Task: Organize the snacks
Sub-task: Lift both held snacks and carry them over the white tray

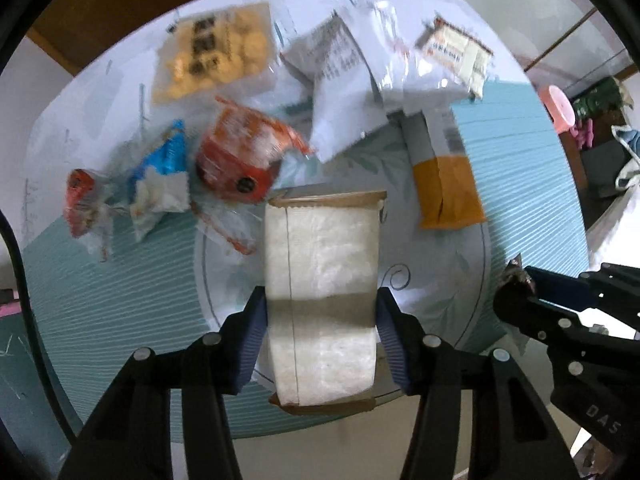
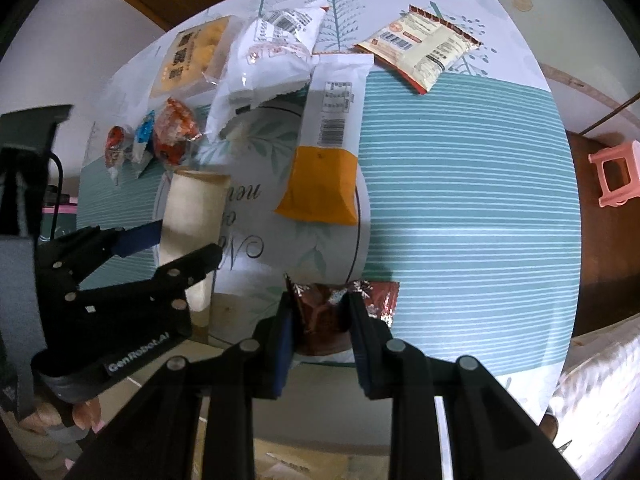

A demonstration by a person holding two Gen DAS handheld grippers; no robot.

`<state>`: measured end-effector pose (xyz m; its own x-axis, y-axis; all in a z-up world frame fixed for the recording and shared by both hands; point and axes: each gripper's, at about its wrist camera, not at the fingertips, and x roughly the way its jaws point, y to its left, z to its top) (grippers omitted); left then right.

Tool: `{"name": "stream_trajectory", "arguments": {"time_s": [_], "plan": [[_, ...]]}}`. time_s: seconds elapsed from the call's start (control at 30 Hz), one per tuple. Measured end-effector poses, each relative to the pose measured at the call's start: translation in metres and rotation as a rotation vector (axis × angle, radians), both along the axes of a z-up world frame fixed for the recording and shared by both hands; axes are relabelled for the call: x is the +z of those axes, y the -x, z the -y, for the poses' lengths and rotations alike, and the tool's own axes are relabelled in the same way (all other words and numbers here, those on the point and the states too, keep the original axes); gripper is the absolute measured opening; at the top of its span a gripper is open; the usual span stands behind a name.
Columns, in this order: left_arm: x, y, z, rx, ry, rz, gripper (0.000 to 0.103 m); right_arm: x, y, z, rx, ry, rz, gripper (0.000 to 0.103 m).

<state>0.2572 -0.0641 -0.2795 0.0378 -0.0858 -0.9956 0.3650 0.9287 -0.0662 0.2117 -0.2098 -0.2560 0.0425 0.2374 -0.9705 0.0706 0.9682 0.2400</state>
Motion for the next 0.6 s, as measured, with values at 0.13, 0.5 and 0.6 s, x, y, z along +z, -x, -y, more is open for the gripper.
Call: {"name": "stream_trajectory", "arguments": {"time_s": [0.13,0.5,0.6], "plan": [[0.031,0.006,-0.009,0.021,0.023,0.062,0.051,0.021,0.003,-0.004,-0.001,-0.007,0.047,0.026],[0.159,0.059,-0.022,0.050,0.092,0.293,0.052,0.127,0.039,0.005,0.004,-0.062,0.295,0.026],[0.192,0.087,-0.030,0.064,0.111,0.344,0.052,0.155,0.061,-0.005,0.032,-0.073,0.355,0.026]]}}
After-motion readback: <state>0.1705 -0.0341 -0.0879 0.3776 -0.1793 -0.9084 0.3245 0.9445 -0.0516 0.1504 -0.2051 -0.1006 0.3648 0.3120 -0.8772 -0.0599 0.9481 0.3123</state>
